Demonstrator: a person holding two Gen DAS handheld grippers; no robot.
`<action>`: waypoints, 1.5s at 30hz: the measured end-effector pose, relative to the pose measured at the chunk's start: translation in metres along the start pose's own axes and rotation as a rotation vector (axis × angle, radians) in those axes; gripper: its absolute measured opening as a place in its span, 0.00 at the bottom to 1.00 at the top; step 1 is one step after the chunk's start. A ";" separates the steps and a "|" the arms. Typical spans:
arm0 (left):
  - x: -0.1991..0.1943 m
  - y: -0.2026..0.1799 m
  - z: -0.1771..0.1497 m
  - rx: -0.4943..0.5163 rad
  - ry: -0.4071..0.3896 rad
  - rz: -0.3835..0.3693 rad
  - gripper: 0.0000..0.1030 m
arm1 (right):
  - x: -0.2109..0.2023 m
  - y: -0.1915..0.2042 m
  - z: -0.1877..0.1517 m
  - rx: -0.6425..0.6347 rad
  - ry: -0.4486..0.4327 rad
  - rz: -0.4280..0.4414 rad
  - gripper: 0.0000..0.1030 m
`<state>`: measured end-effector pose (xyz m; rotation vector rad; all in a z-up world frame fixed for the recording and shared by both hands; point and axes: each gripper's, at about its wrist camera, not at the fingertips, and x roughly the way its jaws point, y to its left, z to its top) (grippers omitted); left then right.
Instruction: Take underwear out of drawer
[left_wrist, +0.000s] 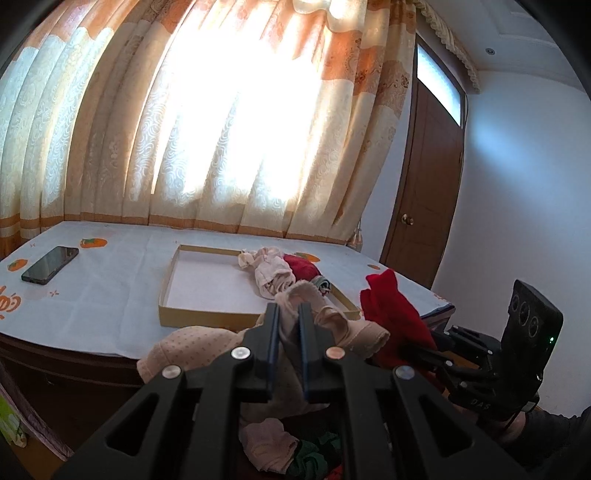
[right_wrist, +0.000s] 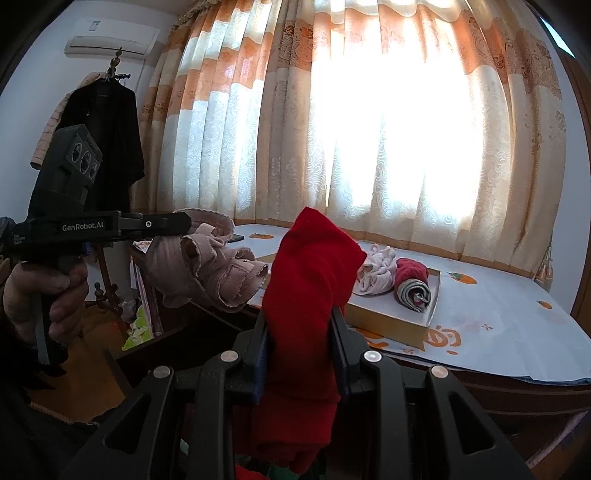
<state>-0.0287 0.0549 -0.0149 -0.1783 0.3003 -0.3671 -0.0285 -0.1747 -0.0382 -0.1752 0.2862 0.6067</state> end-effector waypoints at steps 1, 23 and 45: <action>0.000 0.000 0.001 0.002 -0.002 0.001 0.07 | 0.001 -0.001 0.001 0.003 0.001 0.004 0.31; 0.050 0.005 0.055 0.040 -0.004 0.017 0.06 | 0.037 -0.032 0.054 0.022 0.026 0.060 0.31; 0.160 0.050 0.103 -0.036 0.089 0.095 0.03 | 0.126 -0.085 0.100 0.094 0.125 0.065 0.31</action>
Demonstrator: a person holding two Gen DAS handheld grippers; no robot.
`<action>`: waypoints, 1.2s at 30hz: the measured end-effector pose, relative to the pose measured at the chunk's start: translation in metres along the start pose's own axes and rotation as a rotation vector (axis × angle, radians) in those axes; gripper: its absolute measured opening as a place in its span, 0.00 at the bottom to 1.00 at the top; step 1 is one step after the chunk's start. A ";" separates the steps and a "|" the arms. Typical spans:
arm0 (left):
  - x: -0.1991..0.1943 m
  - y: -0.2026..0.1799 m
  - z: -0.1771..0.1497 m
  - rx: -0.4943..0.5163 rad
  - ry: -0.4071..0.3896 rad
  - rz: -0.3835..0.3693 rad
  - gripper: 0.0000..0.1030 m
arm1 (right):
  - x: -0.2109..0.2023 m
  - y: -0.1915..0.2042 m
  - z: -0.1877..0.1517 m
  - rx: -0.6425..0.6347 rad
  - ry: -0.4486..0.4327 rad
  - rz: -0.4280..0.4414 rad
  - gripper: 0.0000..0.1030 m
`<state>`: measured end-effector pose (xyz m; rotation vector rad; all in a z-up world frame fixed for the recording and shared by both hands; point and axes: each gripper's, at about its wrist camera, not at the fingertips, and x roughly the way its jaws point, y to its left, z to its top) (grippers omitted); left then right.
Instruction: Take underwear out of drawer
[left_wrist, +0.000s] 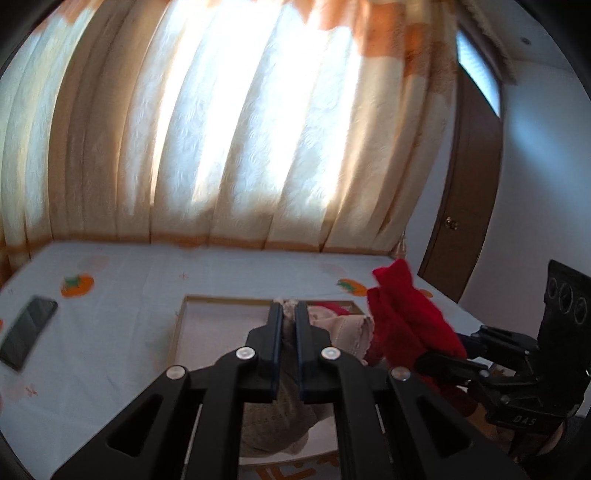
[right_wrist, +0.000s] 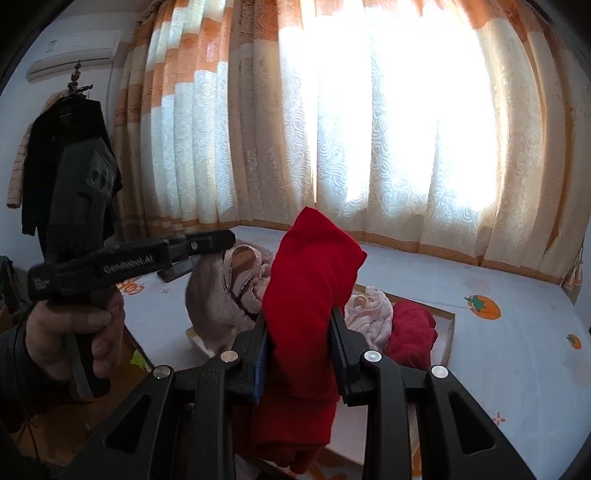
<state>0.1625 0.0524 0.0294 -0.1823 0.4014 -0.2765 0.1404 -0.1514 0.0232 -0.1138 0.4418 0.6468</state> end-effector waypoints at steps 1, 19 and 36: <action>0.006 0.003 0.000 -0.006 0.015 0.003 0.03 | 0.003 -0.002 0.000 0.002 0.004 0.000 0.31; 0.074 0.040 0.037 -0.135 0.071 0.037 0.03 | 0.081 -0.013 0.030 0.020 0.140 -0.008 0.31; 0.150 0.089 0.027 -0.242 0.170 0.109 0.03 | 0.158 -0.041 0.032 0.137 0.281 -0.029 0.33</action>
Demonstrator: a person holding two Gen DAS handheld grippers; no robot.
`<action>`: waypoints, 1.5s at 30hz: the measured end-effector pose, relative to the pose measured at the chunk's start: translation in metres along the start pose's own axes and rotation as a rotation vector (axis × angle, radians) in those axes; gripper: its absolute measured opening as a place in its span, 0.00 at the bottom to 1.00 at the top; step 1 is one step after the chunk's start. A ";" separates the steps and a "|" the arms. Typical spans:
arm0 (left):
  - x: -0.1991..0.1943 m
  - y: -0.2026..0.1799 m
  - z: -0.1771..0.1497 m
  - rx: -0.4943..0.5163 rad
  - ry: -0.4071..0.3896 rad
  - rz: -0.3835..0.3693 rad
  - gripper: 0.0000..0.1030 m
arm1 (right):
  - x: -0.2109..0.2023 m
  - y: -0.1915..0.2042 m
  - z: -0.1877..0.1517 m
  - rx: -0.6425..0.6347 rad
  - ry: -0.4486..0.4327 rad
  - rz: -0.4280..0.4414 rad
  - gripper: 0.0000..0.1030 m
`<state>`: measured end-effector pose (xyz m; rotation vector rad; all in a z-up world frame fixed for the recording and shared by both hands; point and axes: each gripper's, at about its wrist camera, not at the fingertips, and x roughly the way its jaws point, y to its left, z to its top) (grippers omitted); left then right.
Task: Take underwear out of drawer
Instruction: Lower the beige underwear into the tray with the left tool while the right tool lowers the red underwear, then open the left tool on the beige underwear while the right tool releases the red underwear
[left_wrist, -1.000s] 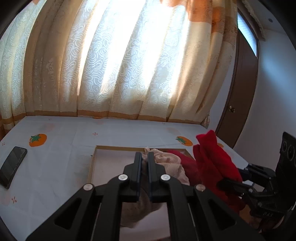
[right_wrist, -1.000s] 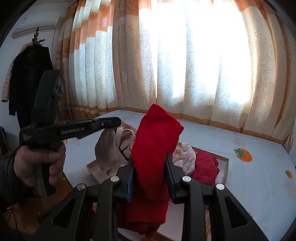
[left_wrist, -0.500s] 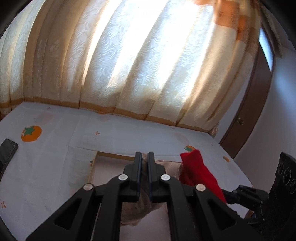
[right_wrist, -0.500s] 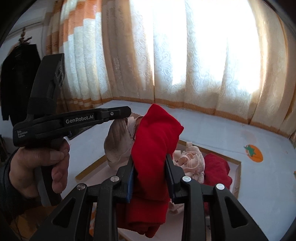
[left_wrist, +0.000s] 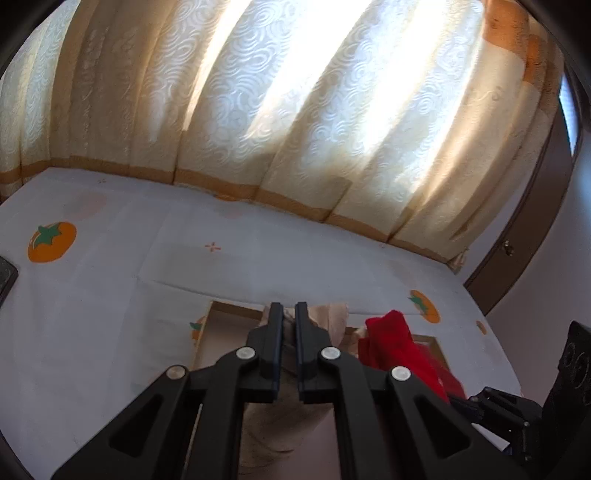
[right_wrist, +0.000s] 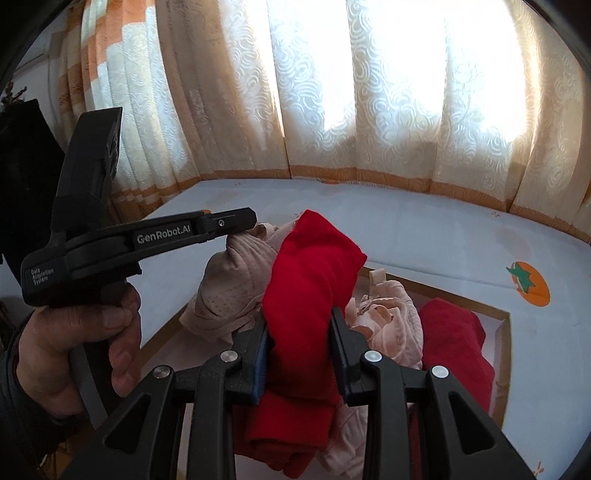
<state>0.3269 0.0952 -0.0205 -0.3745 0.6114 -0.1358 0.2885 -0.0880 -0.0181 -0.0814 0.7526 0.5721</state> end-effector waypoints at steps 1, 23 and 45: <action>0.002 0.002 -0.001 -0.005 0.004 -0.002 0.03 | 0.004 0.000 0.001 0.001 0.010 -0.002 0.34; -0.053 -0.021 -0.042 0.093 0.009 -0.009 0.54 | -0.053 0.014 -0.017 -0.002 0.021 -0.014 0.63; -0.142 -0.069 -0.160 0.221 0.076 -0.085 0.60 | -0.223 0.027 -0.145 0.072 -0.111 0.082 0.71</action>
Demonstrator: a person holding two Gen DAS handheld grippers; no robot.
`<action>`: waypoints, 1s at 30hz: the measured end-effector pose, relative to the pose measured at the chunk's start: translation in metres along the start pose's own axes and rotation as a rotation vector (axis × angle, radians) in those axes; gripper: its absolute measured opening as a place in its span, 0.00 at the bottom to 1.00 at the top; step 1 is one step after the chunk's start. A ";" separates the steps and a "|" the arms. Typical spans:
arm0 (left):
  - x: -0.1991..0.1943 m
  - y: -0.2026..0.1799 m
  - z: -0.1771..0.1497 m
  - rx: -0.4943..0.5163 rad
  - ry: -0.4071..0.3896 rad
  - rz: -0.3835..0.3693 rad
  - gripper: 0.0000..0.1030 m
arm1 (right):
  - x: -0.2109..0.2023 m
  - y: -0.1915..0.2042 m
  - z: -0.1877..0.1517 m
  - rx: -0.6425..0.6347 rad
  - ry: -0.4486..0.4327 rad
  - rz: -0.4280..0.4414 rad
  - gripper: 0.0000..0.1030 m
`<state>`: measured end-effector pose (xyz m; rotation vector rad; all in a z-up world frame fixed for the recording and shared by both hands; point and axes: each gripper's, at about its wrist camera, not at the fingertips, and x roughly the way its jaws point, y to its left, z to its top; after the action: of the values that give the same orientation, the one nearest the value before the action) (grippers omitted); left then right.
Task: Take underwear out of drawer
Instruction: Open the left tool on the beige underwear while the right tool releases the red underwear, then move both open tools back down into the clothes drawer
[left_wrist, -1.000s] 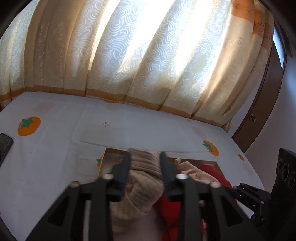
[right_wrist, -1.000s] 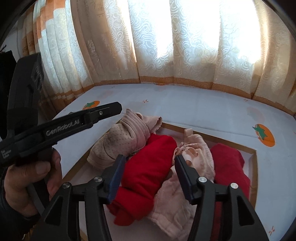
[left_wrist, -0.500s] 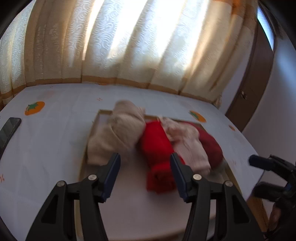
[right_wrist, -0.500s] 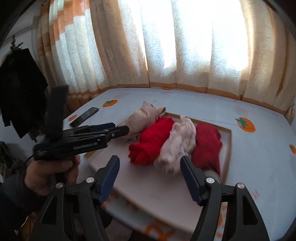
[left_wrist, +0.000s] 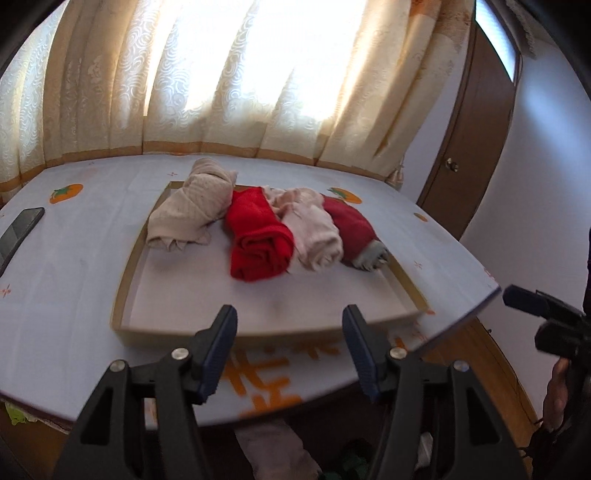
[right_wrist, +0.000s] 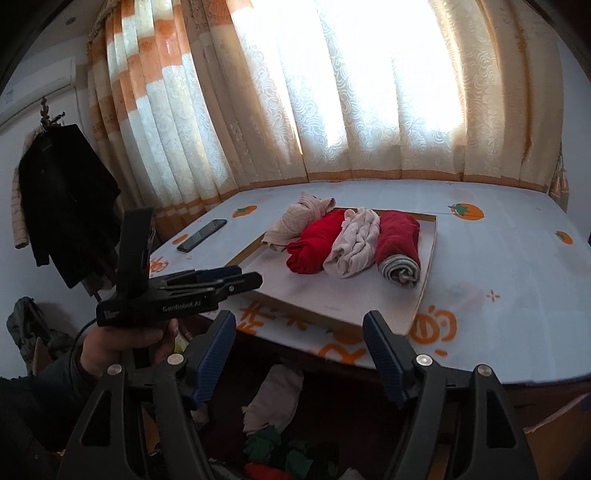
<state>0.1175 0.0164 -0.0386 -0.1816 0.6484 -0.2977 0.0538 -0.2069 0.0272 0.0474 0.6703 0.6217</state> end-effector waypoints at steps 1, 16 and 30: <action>-0.007 -0.003 -0.006 0.004 -0.005 -0.002 0.60 | -0.005 0.002 -0.002 -0.003 -0.005 0.003 0.71; -0.023 -0.006 -0.074 0.004 0.075 0.026 0.67 | -0.042 0.033 -0.026 -0.106 0.002 0.024 0.78; 0.009 0.010 -0.115 -0.024 0.213 0.069 0.68 | 0.024 0.013 -0.103 -0.101 0.241 -0.004 0.78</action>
<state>0.0554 0.0143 -0.1365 -0.1512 0.8673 -0.2442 0.0002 -0.1986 -0.0640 -0.1246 0.8708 0.6623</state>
